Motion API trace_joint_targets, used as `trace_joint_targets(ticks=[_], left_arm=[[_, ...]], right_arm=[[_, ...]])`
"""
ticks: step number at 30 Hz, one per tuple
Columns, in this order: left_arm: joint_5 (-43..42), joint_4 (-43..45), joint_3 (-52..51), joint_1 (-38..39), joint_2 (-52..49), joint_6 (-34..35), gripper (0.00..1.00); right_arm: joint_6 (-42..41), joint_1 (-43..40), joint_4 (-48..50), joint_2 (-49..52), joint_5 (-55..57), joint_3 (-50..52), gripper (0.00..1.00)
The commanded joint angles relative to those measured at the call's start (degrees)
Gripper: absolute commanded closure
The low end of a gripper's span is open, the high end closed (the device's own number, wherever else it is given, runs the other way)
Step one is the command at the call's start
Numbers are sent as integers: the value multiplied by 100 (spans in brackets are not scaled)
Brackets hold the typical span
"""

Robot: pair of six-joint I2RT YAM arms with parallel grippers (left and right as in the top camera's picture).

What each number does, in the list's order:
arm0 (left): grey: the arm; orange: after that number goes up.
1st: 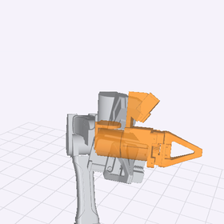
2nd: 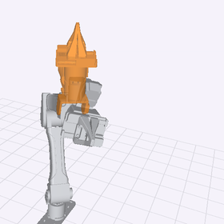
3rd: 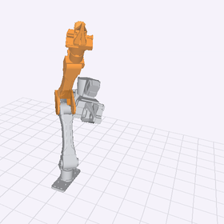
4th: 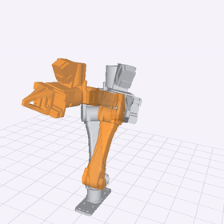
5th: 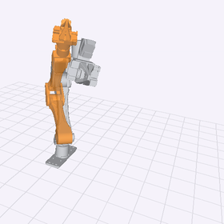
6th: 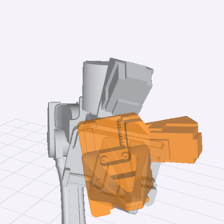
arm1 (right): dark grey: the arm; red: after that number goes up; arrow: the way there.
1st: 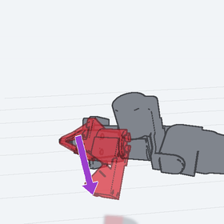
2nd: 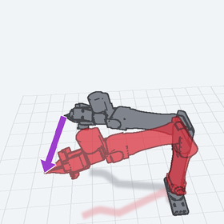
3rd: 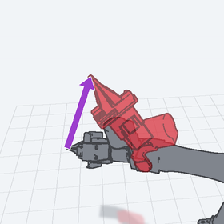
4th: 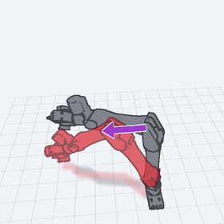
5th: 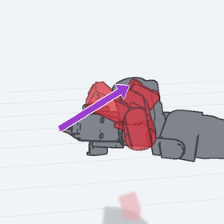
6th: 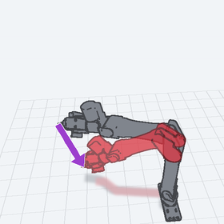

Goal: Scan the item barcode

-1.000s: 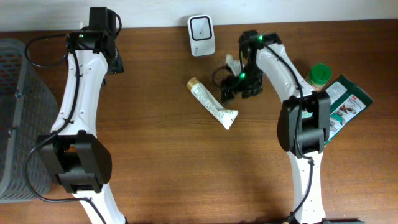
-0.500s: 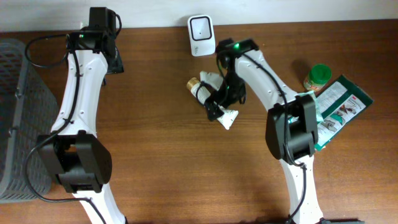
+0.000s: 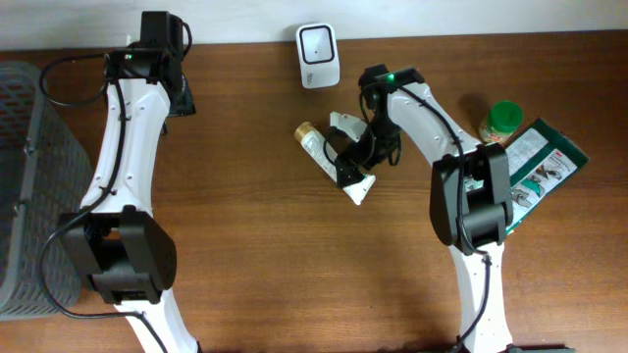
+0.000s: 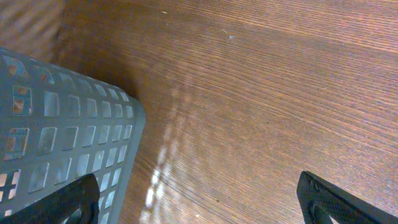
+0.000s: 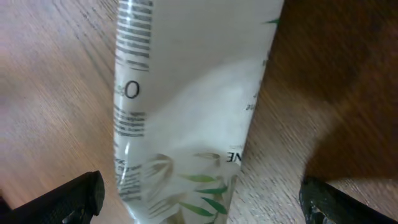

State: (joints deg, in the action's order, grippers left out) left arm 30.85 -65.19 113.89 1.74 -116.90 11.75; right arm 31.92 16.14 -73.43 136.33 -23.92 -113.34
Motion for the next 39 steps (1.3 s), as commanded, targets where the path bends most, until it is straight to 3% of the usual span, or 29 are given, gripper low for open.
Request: trace_joint_targets(ticks=[1, 21, 29, 33, 34, 37, 39], left_arm=[[0, -4, 20, -4, 46, -7, 1], [0, -4, 20, -4, 46, -7, 1], [0, -4, 20, -4, 46, -7, 1], [0, -4, 20, -4, 46, -7, 1], [0, -7, 20, -4, 46, -7, 1], [0, -4, 20, -4, 46, -7, 1], [0, -7, 20, -4, 46, -7, 1]], right_arm=[[22, 83, 9, -85, -466, 31, 2], [22, 114, -116, -85, -588, 33, 2], [-90, 74, 299, -83, -636, 669, 4], [-181, 72, 372, -83, -643, 686, 32], [-291, 72, 413, -83, -605, 693, 43], [-763, 70, 472, -83, -542, 695, 90], [-1298, 70, 498, -83, -553, 695, 96]])
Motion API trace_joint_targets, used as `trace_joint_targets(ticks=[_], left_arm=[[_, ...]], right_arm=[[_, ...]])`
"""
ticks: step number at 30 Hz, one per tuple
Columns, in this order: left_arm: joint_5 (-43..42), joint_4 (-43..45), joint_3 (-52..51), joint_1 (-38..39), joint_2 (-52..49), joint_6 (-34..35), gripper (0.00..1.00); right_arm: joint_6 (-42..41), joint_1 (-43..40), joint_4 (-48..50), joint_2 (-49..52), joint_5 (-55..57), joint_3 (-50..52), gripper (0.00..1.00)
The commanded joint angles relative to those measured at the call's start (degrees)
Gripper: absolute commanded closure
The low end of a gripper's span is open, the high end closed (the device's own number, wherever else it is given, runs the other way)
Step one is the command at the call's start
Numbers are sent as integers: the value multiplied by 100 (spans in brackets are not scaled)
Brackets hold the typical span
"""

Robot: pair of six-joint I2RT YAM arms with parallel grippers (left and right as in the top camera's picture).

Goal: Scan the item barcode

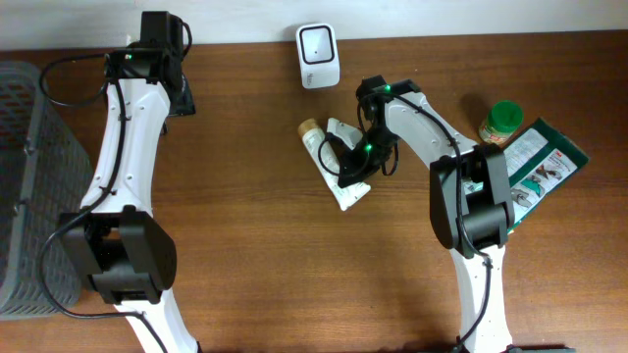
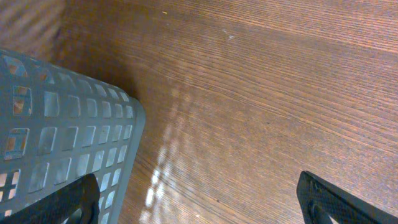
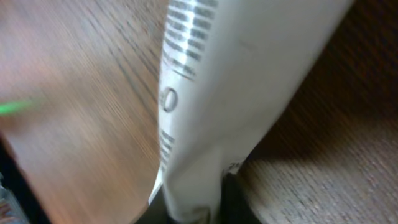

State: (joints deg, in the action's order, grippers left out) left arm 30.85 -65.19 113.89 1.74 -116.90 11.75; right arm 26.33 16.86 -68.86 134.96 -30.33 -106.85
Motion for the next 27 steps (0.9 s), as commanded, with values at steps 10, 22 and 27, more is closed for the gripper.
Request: trace_joint_targets(ticks=[10, 22, 27], left_arm=[[0, -4, 20, -4, 46, -7, 1], [0, -4, 20, -4, 46, -7, 1], [0, -4, 20, -4, 46, -7, 1]], right_arm=[[-2011, 11, 387, 57, -498, 57, 62], [-3259, 463, 1823, 313, -221, 59, 57], [-3368, 400, 1762, 310, -442, 55, 96]])
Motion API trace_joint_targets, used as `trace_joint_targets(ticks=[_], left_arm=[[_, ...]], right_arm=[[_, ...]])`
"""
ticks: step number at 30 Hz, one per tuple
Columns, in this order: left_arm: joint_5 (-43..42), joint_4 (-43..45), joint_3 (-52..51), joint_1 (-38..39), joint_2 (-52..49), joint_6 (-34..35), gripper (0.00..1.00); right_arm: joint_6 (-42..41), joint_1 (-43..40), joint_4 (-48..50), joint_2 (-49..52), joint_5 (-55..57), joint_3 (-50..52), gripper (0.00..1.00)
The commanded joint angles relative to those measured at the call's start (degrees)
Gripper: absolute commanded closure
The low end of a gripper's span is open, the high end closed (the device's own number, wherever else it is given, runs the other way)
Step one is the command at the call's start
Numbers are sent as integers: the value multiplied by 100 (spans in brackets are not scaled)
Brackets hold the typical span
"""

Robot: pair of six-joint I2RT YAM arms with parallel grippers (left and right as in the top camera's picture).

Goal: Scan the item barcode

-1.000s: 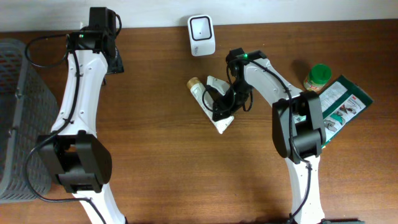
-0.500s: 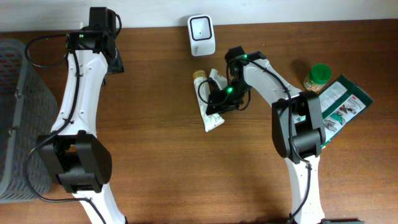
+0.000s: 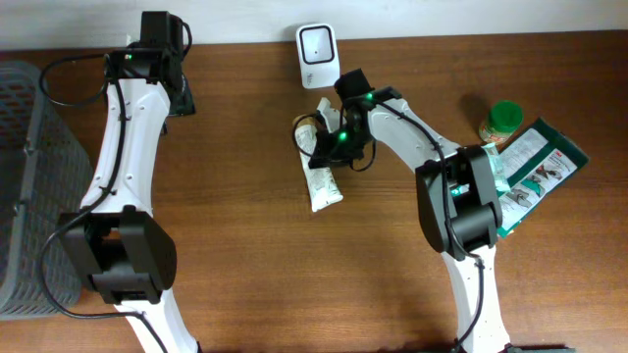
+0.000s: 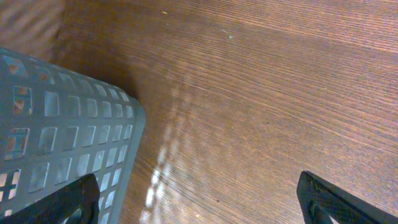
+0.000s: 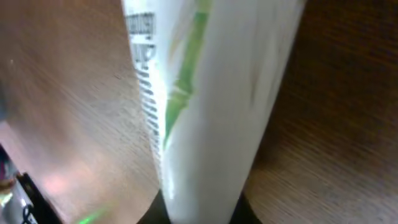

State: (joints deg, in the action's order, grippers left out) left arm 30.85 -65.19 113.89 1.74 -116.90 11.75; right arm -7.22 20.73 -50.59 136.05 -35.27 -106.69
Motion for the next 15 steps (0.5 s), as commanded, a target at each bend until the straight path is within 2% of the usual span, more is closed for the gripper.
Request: trace_joint_targets(ticks=[1, 4, 6, 8, 11, 13, 15], left_arm=[[0, -4, 20, -4, 46, -7, 1], [0, -4, 20, -4, 46, -7, 1], [0, -4, 20, -4, 46, -7, 1], [0, -4, 20, -4, 46, -7, 1], [0, -4, 20, -4, 46, -7, 1], [0, -4, 20, -4, 46, -7, 1], [0, -4, 20, -4, 46, -7, 1]], right_arm=[[205, 13, -197, 94, -55, 26, 96], [555, -37, -455, -750, -592, 24, 96], [1128, -214, -608, -1572, -1604, 24, 96], [1456, -498, -822, -2277, -2118, 24, 96], [2052, -999, -1043, -2822, -3609, 24, 96], [2050, -1394, -1040, -3018, -4398, 24, 96], [2041, -1593, -1097, -3049, -4627, 24, 96]])
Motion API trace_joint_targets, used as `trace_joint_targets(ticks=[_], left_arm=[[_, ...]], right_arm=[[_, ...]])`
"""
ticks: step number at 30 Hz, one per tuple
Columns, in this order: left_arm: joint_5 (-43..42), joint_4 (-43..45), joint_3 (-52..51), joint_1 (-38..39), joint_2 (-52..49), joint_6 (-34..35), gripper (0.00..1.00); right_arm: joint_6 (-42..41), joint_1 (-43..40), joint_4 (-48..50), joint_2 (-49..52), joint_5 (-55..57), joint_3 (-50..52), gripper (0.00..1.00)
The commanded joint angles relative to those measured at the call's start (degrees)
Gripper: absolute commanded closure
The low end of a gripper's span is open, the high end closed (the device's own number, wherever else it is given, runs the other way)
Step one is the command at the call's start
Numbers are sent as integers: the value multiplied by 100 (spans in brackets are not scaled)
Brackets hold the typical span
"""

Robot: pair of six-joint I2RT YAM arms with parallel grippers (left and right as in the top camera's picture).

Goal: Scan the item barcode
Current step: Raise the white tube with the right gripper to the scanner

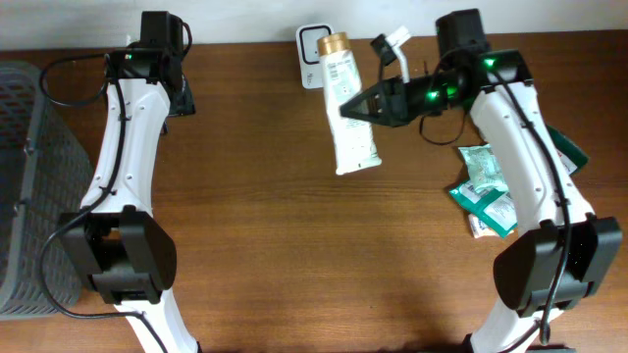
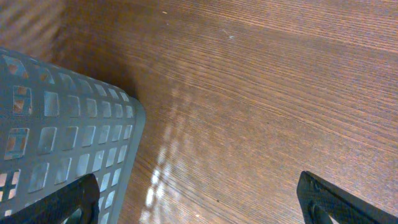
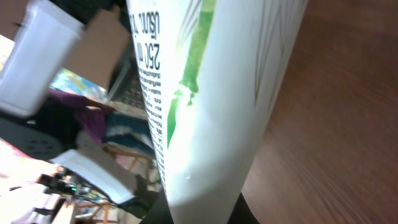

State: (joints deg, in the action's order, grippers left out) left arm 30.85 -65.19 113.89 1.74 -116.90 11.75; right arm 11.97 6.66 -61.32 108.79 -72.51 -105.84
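A white tube (image 1: 349, 118) with a gold cap and green leaf print hangs above the table, held by my right gripper (image 1: 359, 108), which is shut on its middle. Its cap end overlaps the white barcode scanner (image 1: 308, 41) at the table's back edge. In the right wrist view the tube (image 3: 211, 93) fills the frame, printed text on its left side, and the gripper (image 3: 199, 216) clamps its lower part. My left gripper (image 2: 199, 205) is open over bare wood at the back left, far from the tube.
A grey mesh basket (image 1: 27, 186) stands at the left edge, its corner (image 2: 56, 124) showing in the left wrist view. Green sachets (image 1: 486, 188) and a dark green packet (image 1: 567, 149) lie on the right, under the right arm.
My right gripper has moved up and to the right with the tube, which now hangs high with its cap over the scanner. The left arm has not moved.
The tube lay on the table below the scanner with my right gripper open around it. Then the gripper was shut on it. Then the tube was held low, closer to the scanner, and now it is raised in front of it.
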Motion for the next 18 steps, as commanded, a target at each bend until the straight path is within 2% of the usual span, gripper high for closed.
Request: trace_joint_targets(ticks=[1, 12, 13, 14, 18], left_arm=[[0, -4, 20, -4, 46, -7, 1], [0, -4, 20, -4, 46, -7, 1], [0, -4, 20, -4, 46, -7, 1], [0, -4, 20, -4, 46, -7, 1], [0, -4, 20, -4, 46, -7, 1]], right_arm=[[114, -227, -76, -323, -890, -61, 96], [-68, -205, -229, -323, 278, -61, 96], [-525, -155, -101, -323, 859, -63, 96], [-638, -90, -72, -323, 1349, -92, 96], [-756, 828, 686, -234, 5171, -116, 96]])
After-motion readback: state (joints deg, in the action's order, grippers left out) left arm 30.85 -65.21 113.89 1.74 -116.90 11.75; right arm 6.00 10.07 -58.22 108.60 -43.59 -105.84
